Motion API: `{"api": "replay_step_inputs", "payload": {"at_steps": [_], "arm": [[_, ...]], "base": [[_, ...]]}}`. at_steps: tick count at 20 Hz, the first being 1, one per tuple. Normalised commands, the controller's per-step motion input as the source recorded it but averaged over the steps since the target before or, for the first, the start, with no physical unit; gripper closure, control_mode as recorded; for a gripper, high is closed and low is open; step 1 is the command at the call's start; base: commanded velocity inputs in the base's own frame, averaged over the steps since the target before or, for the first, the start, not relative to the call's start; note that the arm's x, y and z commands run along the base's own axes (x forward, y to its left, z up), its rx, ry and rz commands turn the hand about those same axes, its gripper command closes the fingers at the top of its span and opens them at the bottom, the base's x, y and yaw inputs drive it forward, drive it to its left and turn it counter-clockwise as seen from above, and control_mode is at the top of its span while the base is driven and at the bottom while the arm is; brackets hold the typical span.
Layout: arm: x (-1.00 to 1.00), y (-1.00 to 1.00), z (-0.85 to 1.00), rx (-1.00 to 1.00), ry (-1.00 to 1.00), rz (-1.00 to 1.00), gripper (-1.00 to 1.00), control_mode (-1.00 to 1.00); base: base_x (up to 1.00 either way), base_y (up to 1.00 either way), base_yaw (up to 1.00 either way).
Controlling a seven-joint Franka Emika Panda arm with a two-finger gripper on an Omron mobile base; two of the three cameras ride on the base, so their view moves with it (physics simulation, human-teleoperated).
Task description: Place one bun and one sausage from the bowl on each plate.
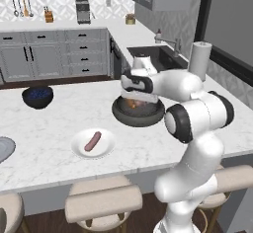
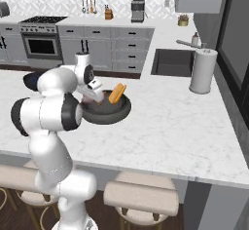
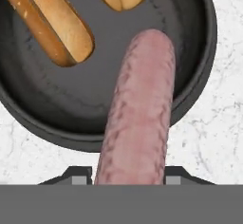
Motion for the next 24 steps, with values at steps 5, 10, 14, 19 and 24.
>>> {"api": "replay_step_inputs", "payload": {"at_steps": [5,10,14,19,24], "arm": [[-1.00,-0.03,0.72,0.00,-0.30,-0.05,1.00,-1.00],[-0.60,0.05,0.04,0.01,-0.07,0.00,1.00,1.00],[0.00,0.00,0.00,0.00,0.00,0.00,1.00,1.00],[0.00,0.00,0.00,0.00,0.00,0.00,1.00,1.00],[0.00,0.00,0.00,0.00,0.00,0.00,1.00,1.00]], "base": [[0.00,0.00,0.00],[-0.40,0.19,0.02],[-0.96,0.93,0.13],[-0.14,1.00,0.07],[0.28,0.98,-0.04]]}}
